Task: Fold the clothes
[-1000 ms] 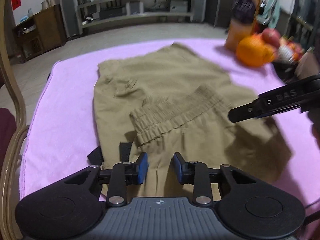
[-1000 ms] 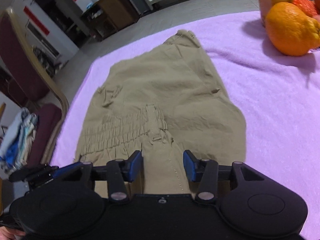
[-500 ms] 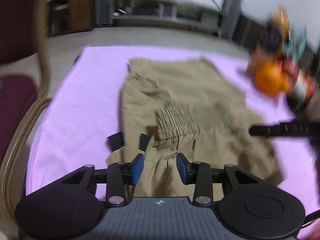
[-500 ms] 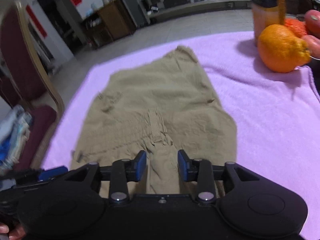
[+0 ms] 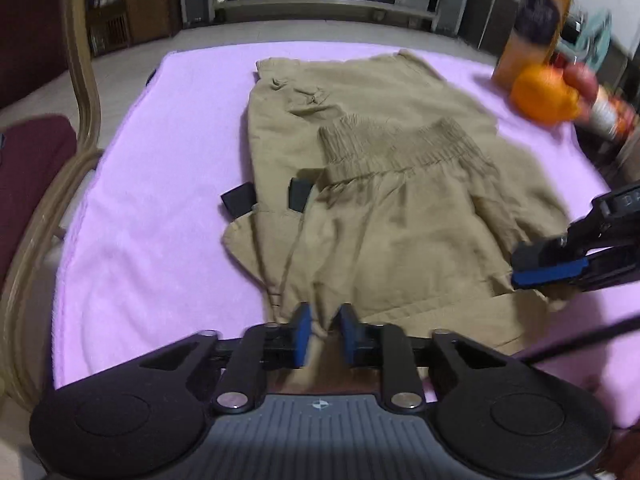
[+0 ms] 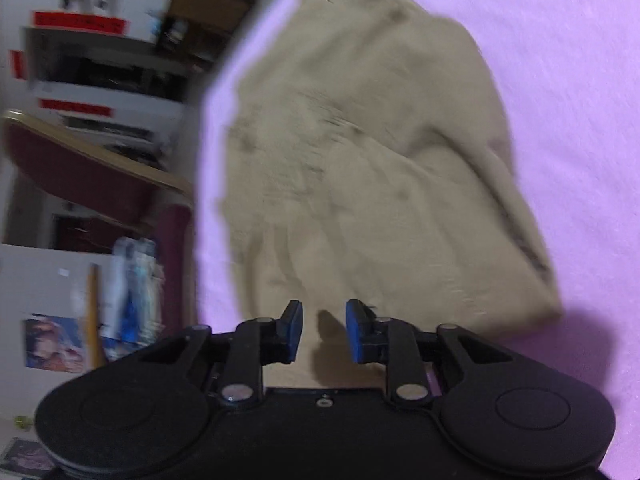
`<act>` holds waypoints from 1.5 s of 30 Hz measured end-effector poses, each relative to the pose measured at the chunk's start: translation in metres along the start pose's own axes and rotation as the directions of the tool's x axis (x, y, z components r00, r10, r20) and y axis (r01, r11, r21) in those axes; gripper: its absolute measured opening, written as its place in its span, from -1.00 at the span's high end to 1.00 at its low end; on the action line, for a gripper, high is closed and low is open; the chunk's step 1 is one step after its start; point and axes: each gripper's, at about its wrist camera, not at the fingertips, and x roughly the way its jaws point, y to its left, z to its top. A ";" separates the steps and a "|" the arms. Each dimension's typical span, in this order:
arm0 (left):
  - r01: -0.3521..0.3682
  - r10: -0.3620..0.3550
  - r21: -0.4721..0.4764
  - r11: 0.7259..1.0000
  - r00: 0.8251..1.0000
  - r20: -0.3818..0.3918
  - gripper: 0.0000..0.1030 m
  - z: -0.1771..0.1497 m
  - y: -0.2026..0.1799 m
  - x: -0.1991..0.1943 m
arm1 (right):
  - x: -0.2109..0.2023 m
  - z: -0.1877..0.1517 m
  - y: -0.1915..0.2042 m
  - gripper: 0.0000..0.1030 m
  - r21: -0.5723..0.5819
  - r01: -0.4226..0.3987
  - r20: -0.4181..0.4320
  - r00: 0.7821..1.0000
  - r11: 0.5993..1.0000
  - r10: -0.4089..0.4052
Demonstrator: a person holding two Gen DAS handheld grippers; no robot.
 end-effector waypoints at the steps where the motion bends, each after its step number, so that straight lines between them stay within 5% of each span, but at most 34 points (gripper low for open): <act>1: -0.010 0.010 0.012 1.000 1.000 0.002 0.53 -0.002 0.000 -0.001 | 0.000 0.003 -0.005 1.00 0.009 0.028 -0.001 1.000 1.000 -0.028; 6: -0.020 0.019 -0.037 0.999 1.000 -0.014 0.42 -0.006 0.018 -0.011 | -0.044 0.002 -0.018 1.00 0.022 0.095 0.157 0.983 0.995 -0.097; 9: 0.039 -0.032 -0.130 0.991 0.998 0.056 0.50 -0.005 0.041 -0.036 | -0.074 -0.003 -0.022 0.71 0.025 0.148 0.271 0.951 0.989 -0.149; 11: 0.055 -0.034 -0.168 0.984 0.992 0.122 0.59 -0.005 0.048 -0.048 | -0.094 -0.006 -0.025 0.68 0.031 0.183 0.345 0.921 0.983 -0.182; 14: 0.084 -0.058 -0.191 0.978 0.989 0.137 0.59 0.001 0.044 -0.044 | -0.104 -0.005 -0.014 0.67 -0.011 0.142 0.423 0.898 0.990 -0.124; 19: 0.100 -0.076 -0.140 0.985 0.983 0.167 0.59 0.024 0.023 -0.030 | -0.082 0.005 0.014 0.65 -0.130 0.114 0.426 0.903 0.985 -0.048; 27: 0.143 -0.135 -0.051 0.988 0.981 0.138 0.58 0.073 0.006 0.019 | -0.004 0.030 0.052 0.65 -0.234 0.004 0.271 0.961 0.972 0.062; 30: 0.127 -0.123 -0.061 0.990 0.990 0.070 0.56 0.074 0.002 0.050 | 0.021 0.037 0.049 0.67 -0.223 0.009 0.200 0.979 0.975 0.037; 32: 0.109 -0.105 -0.046 0.993 0.991 0.079 0.49 0.072 -0.001 0.051 | 0.031 0.043 0.039 1.00 -0.184 0.055 0.178 0.984 0.981 -0.022; 35: 0.099 -0.096 -0.039 0.994 0.992 0.086 0.43 0.070 0.001 0.048 | 0.022 0.053 0.014 1.00 -0.063 -0.013 0.165 0.986 0.998 0.023; 37: 0.117 -0.109 -0.087 0.989 0.989 0.101 0.46 0.069 0.010 0.040 | 0.012 0.051 0.008 1.00 -0.044 -0.016 0.182 0.983 0.999 0.024; 39: 0.067 -0.052 -0.121 0.990 0.991 0.127 0.42 0.068 0.019 0.025 | -0.004 0.043 0.013 1.00 -0.071 0.065 0.248 0.968 0.995 -0.045; 42: 0.041 -0.015 -0.166 0.985 0.988 0.155 0.41 0.058 0.038 -0.004 | -0.035 0.028 0.018 0.62 -0.106 0.168 0.357 0.926 0.980 -0.120; 45: 0.114 -0.074 -0.225 0.968 0.981 0.178 0.43 0.044 0.053 -0.028 | -0.060 0.016 0.021 0.59 -0.129 0.221 0.433 0.889 0.967 -0.146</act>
